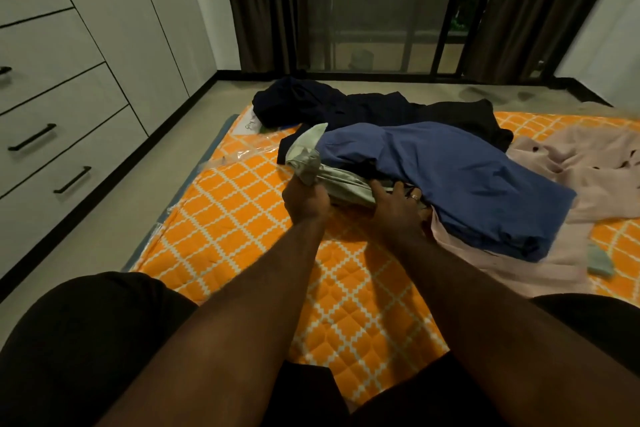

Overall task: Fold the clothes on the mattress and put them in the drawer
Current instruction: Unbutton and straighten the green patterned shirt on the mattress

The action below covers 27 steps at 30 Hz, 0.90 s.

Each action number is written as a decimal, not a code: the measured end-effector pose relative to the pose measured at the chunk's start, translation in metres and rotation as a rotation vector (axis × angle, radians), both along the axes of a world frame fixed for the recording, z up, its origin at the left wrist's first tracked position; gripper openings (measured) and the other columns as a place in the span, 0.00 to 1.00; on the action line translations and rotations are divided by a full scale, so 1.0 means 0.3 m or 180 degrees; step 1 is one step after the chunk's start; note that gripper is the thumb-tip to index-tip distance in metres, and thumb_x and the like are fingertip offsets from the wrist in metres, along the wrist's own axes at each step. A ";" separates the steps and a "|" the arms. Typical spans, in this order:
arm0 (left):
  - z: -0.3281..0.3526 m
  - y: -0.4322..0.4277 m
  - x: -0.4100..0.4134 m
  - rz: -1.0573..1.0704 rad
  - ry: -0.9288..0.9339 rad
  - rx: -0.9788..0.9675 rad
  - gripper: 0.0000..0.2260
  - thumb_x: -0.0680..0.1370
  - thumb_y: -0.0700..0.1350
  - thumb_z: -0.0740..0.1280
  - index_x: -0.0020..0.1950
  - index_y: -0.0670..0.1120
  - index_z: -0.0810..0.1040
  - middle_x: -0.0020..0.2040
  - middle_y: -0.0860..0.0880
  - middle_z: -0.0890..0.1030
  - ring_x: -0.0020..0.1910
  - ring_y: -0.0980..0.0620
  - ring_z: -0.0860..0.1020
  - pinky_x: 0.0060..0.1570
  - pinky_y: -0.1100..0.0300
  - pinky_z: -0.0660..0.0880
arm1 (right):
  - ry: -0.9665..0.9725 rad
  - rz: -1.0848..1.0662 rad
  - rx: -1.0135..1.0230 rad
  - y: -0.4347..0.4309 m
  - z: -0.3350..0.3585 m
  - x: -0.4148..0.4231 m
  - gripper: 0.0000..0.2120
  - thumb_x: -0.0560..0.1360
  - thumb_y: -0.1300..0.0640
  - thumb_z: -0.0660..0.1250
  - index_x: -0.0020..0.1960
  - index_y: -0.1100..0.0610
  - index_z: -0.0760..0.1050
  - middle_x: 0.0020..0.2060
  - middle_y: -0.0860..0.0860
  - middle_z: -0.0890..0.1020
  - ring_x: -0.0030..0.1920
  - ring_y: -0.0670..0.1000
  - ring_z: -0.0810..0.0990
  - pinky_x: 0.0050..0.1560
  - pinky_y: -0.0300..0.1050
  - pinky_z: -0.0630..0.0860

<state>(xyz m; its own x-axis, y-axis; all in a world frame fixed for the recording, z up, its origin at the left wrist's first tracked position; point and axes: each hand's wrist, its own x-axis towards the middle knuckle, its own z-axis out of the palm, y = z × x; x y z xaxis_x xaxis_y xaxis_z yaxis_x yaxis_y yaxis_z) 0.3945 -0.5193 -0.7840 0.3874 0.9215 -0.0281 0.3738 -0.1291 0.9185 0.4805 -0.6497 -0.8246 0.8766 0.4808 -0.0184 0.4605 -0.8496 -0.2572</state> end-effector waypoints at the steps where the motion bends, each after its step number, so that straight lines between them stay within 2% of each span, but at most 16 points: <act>1: -0.004 0.003 -0.001 0.0005 -0.0079 0.0035 0.11 0.83 0.41 0.63 0.59 0.36 0.80 0.58 0.36 0.82 0.59 0.37 0.79 0.45 0.61 0.64 | -0.0029 -0.0024 -0.0031 0.015 -0.014 0.008 0.34 0.73 0.29 0.67 0.73 0.40 0.62 0.72 0.60 0.67 0.70 0.69 0.66 0.64 0.65 0.68; 3: -0.013 0.018 -0.007 -0.0035 -0.0203 -0.0127 0.11 0.81 0.40 0.65 0.62 0.38 0.80 0.59 0.37 0.82 0.60 0.37 0.78 0.48 0.61 0.67 | 0.0015 -0.0105 -0.0007 0.041 -0.015 0.012 0.30 0.71 0.31 0.69 0.66 0.45 0.69 0.65 0.56 0.75 0.64 0.66 0.72 0.60 0.62 0.72; 5: -0.026 0.041 -0.002 -0.0173 -0.0167 -0.0537 0.16 0.79 0.41 0.69 0.66 0.42 0.78 0.61 0.39 0.81 0.61 0.37 0.79 0.55 0.54 0.74 | 0.0028 -0.0290 0.0267 0.051 0.004 0.011 0.19 0.75 0.45 0.70 0.62 0.50 0.71 0.62 0.56 0.76 0.61 0.67 0.74 0.59 0.62 0.74; 6: -0.039 0.054 -0.002 -0.0305 -0.0175 -0.0801 0.19 0.75 0.42 0.73 0.65 0.44 0.78 0.61 0.40 0.82 0.59 0.37 0.80 0.57 0.51 0.77 | -0.0020 -0.0368 0.0459 0.059 0.010 0.016 0.13 0.77 0.53 0.66 0.61 0.54 0.71 0.62 0.58 0.77 0.60 0.68 0.75 0.59 0.61 0.75; 8: -0.067 0.070 -0.011 -0.0695 -0.0333 -0.1240 0.23 0.64 0.43 0.78 0.59 0.46 0.80 0.57 0.40 0.84 0.54 0.39 0.83 0.56 0.45 0.80 | -0.0124 -0.0516 0.0866 0.075 0.031 0.020 0.10 0.79 0.61 0.60 0.60 0.59 0.73 0.62 0.62 0.77 0.59 0.67 0.77 0.59 0.60 0.75; 9: -0.088 0.069 -0.017 -0.0995 -0.0357 -0.1401 0.22 0.63 0.42 0.78 0.57 0.47 0.80 0.56 0.39 0.84 0.52 0.39 0.84 0.55 0.43 0.81 | -0.0145 -0.0566 0.1028 0.085 0.039 0.018 0.11 0.80 0.61 0.59 0.61 0.61 0.73 0.62 0.62 0.77 0.59 0.67 0.78 0.59 0.59 0.74; 13: -0.102 0.009 -0.035 -0.2042 -0.0164 -0.1674 0.13 0.77 0.34 0.70 0.61 0.42 0.79 0.55 0.36 0.83 0.51 0.36 0.83 0.56 0.40 0.80 | -0.0170 -0.0481 0.1419 0.128 0.099 -0.040 0.09 0.77 0.60 0.61 0.56 0.60 0.74 0.59 0.61 0.78 0.54 0.67 0.79 0.52 0.57 0.75; 14: -0.097 -0.005 -0.032 -0.2082 -0.0222 -0.1783 0.13 0.79 0.32 0.67 0.63 0.40 0.78 0.54 0.35 0.82 0.49 0.39 0.83 0.56 0.42 0.81 | -0.0134 -0.0406 0.1547 0.138 0.115 -0.059 0.09 0.76 0.60 0.61 0.54 0.60 0.74 0.57 0.61 0.79 0.53 0.67 0.79 0.51 0.56 0.75; 16: -0.077 -0.018 -0.029 -0.2054 -0.0356 -0.1939 0.14 0.83 0.33 0.61 0.69 0.35 0.74 0.58 0.36 0.80 0.47 0.44 0.82 0.47 0.54 0.83 | -0.0056 -0.0193 0.1830 0.156 0.141 -0.091 0.09 0.75 0.57 0.61 0.52 0.59 0.75 0.54 0.60 0.80 0.51 0.65 0.79 0.48 0.54 0.73; 18: -0.059 -0.017 -0.034 -0.2002 -0.0311 -0.1987 0.16 0.86 0.37 0.57 0.73 0.33 0.69 0.62 0.41 0.76 0.58 0.40 0.79 0.44 0.61 0.81 | -0.0007 0.0031 0.2103 0.169 0.156 -0.109 0.10 0.75 0.56 0.60 0.51 0.60 0.76 0.50 0.58 0.80 0.48 0.60 0.78 0.45 0.51 0.71; 20: -0.062 -0.006 -0.039 -0.1930 -0.0532 -0.2093 0.16 0.87 0.38 0.54 0.73 0.37 0.69 0.58 0.45 0.76 0.61 0.42 0.76 0.51 0.58 0.80 | 0.0095 0.0293 0.2376 0.168 0.165 -0.118 0.11 0.74 0.55 0.60 0.50 0.59 0.76 0.45 0.54 0.80 0.44 0.55 0.78 0.41 0.46 0.68; 21: -0.067 0.003 -0.039 -0.1832 -0.0756 -0.2154 0.14 0.86 0.36 0.54 0.69 0.40 0.73 0.54 0.49 0.80 0.57 0.45 0.77 0.51 0.59 0.80 | 0.0195 0.0453 0.2457 0.163 0.156 -0.116 0.13 0.74 0.54 0.60 0.52 0.57 0.77 0.44 0.52 0.80 0.42 0.53 0.78 0.40 0.45 0.68; 22: -0.074 0.010 -0.041 -0.1694 -0.0936 -0.2152 0.12 0.85 0.35 0.56 0.62 0.44 0.76 0.47 0.52 0.84 0.50 0.48 0.80 0.45 0.59 0.81 | 0.0340 0.0610 0.2467 0.153 0.145 -0.114 0.14 0.74 0.53 0.60 0.56 0.56 0.78 0.44 0.51 0.81 0.41 0.50 0.78 0.39 0.44 0.69; 24: -0.088 0.016 -0.051 -0.1219 -0.1235 -0.2125 0.09 0.81 0.34 0.64 0.51 0.46 0.80 0.39 0.47 0.85 0.38 0.49 0.83 0.39 0.54 0.82 | 0.0674 0.0886 0.2356 0.131 0.114 -0.113 0.20 0.76 0.52 0.58 0.66 0.52 0.76 0.49 0.50 0.83 0.45 0.48 0.80 0.43 0.44 0.75; 26: -0.102 0.023 -0.061 -0.0831 -0.1450 -0.2214 0.06 0.78 0.33 0.68 0.50 0.43 0.82 0.41 0.40 0.85 0.39 0.44 0.83 0.44 0.46 0.82 | 0.0784 0.1069 0.2140 0.111 0.065 -0.103 0.27 0.75 0.50 0.56 0.74 0.50 0.70 0.62 0.52 0.81 0.59 0.51 0.80 0.59 0.50 0.77; 27: -0.125 0.034 -0.051 -0.0698 -0.1549 -0.2206 0.07 0.76 0.32 0.69 0.51 0.42 0.82 0.44 0.38 0.85 0.40 0.41 0.84 0.45 0.43 0.82 | 0.0674 0.1110 0.1904 0.102 0.036 -0.092 0.30 0.75 0.50 0.56 0.77 0.50 0.66 0.69 0.53 0.77 0.67 0.53 0.76 0.67 0.52 0.73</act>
<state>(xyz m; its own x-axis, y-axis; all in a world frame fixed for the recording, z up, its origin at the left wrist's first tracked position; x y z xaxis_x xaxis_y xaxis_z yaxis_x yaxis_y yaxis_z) 0.3792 -0.5092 -0.8214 0.6687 0.6614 -0.3397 -0.0480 0.4943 0.8680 0.4528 -0.6192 -0.8136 0.6772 0.7128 0.1829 0.5679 -0.3482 -0.7458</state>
